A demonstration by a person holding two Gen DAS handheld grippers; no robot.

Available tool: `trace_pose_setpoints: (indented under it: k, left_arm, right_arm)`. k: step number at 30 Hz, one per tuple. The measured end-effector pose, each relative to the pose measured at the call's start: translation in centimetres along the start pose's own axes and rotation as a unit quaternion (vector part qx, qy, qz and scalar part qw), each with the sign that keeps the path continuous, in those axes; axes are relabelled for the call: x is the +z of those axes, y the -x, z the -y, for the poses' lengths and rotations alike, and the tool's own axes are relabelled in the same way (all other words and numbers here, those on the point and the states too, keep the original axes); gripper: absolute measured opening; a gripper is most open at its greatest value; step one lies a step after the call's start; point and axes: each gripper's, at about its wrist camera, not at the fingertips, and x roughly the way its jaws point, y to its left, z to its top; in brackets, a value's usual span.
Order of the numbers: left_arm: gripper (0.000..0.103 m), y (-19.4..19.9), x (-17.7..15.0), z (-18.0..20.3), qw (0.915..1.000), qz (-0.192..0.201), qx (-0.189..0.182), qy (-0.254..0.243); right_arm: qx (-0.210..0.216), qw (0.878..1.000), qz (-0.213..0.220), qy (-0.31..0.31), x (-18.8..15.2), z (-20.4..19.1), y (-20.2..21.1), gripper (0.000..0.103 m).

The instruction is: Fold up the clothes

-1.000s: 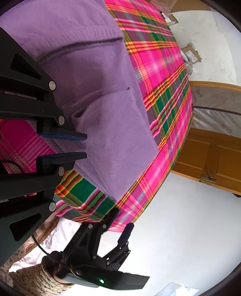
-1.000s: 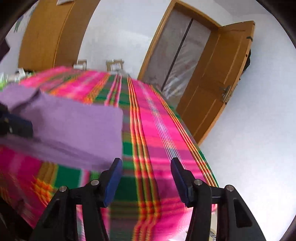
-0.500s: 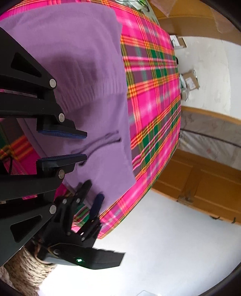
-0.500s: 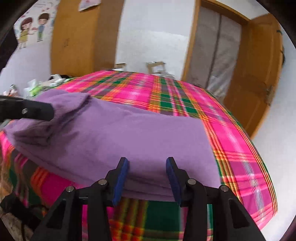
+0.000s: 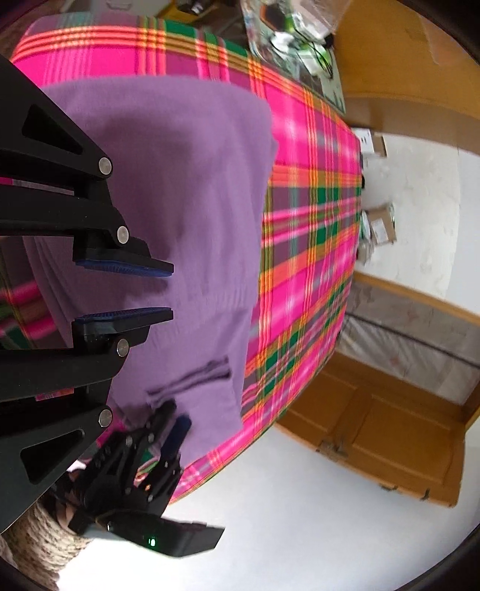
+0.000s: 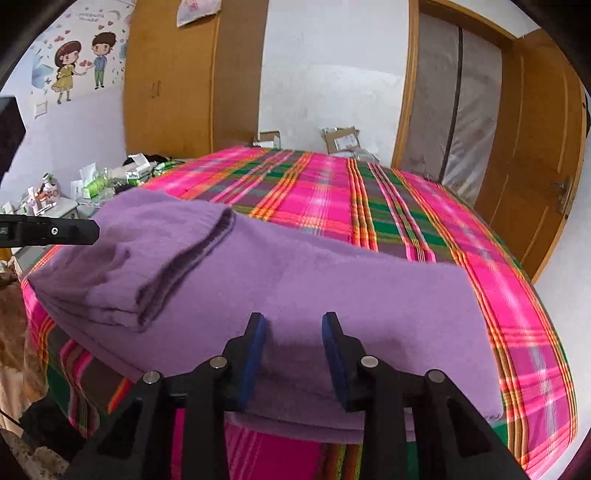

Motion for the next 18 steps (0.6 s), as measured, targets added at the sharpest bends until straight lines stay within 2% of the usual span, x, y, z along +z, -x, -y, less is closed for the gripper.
trace_pose_setpoints:
  k: [5, 7, 10, 13, 18]
  left_arm:
    - [0.017, 1.3, -0.3, -2.8, 0.9994, 0.010, 0.021, 0.025]
    - [0.017, 1.8, -0.4, -4.0, 0.9989, 0.012, 0.032, 0.031]
    - [0.017, 2.5, -0.5, -5.9, 0.9975, 0.013, 0.052, 0.045]
    - [0.017, 3.0, -0.6, -7.8, 0.9958, 0.010, 0.059, 0.068]
    - [0.017, 3.8, -0.7, -10.6, 0.9925, 0.005, 0.071, 0.099]
  right_arm:
    - [0.008, 1.000, -0.019, -0.009, 0.2, -0.4, -0.8, 0.034]
    - [0.024, 0.999, -0.025, 0.003, 0.6, -1.1, -0.5, 0.034]
    - [0.025, 0.999, -0.009, 0.020, 1.5, -2.4, 0.5, 0.034]
    - [0.052, 0.998, 0.017, 0.027, 2.6, -4.0, 1.6, 0.034]
    - [0.118, 0.990, 0.025, 0.073, 4.0, -8.5, 1.1, 0.034]
